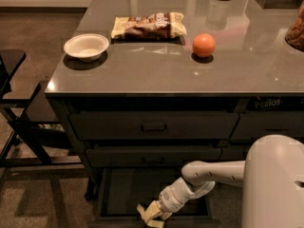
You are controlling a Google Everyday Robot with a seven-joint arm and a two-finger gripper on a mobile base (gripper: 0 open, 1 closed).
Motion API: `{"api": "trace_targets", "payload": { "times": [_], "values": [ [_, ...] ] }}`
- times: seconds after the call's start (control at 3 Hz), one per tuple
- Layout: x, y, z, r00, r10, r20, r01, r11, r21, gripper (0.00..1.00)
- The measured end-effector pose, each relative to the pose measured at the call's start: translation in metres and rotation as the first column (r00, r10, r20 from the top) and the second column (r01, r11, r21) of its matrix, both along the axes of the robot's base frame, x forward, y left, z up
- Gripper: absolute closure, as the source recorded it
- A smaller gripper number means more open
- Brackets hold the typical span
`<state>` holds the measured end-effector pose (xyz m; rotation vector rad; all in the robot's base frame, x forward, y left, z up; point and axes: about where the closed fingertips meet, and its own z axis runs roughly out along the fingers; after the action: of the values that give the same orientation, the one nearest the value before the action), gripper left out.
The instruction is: Place sponge into bottom drawer
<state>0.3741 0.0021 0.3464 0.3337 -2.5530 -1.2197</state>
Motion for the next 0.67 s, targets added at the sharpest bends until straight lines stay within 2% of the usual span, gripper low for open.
{"api": "trace_targets", "payload": {
  "times": [0.33,0.67],
  "values": [
    [0.005,0.001,-0.006,0.999,-0.045,0.002,0.045,0.999,0.018,1.0],
    [0.02,0.001,-0.012,0.9905,-0.13,0.045,0.13,0.992,0.007,1.0]
  ]
}}
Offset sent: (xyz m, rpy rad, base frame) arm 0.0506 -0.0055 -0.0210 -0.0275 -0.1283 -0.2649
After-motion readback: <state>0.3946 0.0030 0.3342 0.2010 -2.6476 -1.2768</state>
